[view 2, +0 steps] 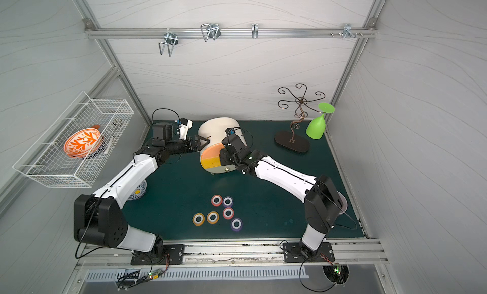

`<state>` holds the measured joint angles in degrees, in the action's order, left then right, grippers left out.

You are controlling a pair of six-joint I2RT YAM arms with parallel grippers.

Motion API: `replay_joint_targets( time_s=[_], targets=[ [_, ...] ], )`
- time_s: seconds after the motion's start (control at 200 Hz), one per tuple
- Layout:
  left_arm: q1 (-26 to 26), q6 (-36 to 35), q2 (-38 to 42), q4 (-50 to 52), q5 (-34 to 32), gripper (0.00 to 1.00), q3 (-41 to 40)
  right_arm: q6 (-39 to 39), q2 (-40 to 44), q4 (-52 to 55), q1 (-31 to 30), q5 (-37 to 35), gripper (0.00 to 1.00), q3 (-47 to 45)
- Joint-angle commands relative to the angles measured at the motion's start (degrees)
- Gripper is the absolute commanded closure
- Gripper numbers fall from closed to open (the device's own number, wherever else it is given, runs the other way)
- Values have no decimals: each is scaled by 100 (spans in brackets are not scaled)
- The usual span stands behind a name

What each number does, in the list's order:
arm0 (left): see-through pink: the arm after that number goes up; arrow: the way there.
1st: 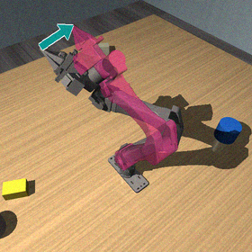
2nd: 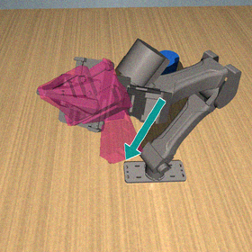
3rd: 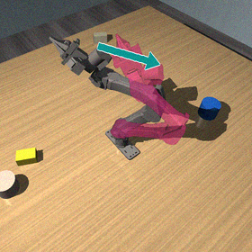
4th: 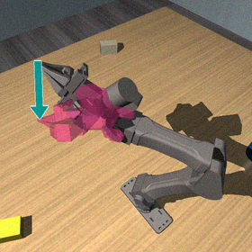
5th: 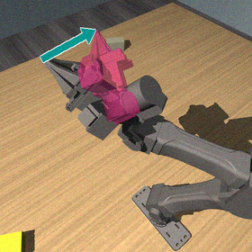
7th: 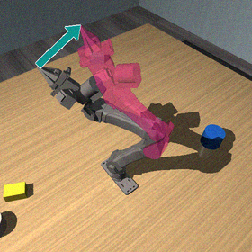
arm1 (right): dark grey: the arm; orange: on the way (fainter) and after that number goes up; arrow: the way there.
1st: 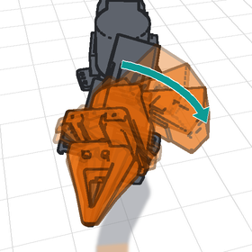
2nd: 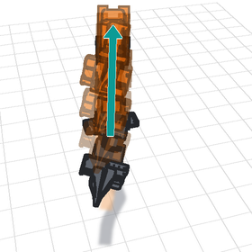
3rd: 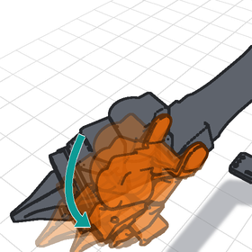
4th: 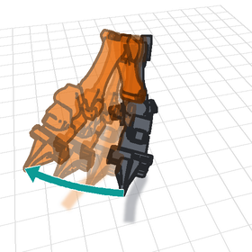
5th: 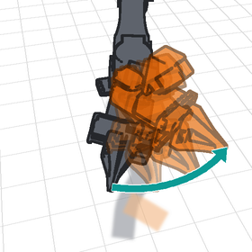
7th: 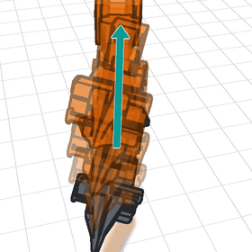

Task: Place the transparent tape into the drawer according to color
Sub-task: Open the drawer in the storage box.

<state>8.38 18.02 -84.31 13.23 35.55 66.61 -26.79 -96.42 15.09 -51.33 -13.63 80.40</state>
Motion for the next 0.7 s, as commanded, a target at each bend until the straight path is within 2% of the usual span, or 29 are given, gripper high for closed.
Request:
replay_joint_targets(
  time_s=[0.0, 0.16, 0.5, 0.695],
  targets=[
    [86, -141, -57, 179, 145, 18, 44, 18, -56, -211, -26, -167, 66, 219],
    [85, -141, -77, 187, 180, 18, 46, 21, -113, -208, -26, -208, 72, 271],
    [91, -150, -93, 206, 194, 18, 54, -19, 36, -213, -34, -246, 100, 62],
    [93, -150, -79, 223, 137, 18, 56, -15, 337, -139, -109, -278, 100, -234]
  ],
)
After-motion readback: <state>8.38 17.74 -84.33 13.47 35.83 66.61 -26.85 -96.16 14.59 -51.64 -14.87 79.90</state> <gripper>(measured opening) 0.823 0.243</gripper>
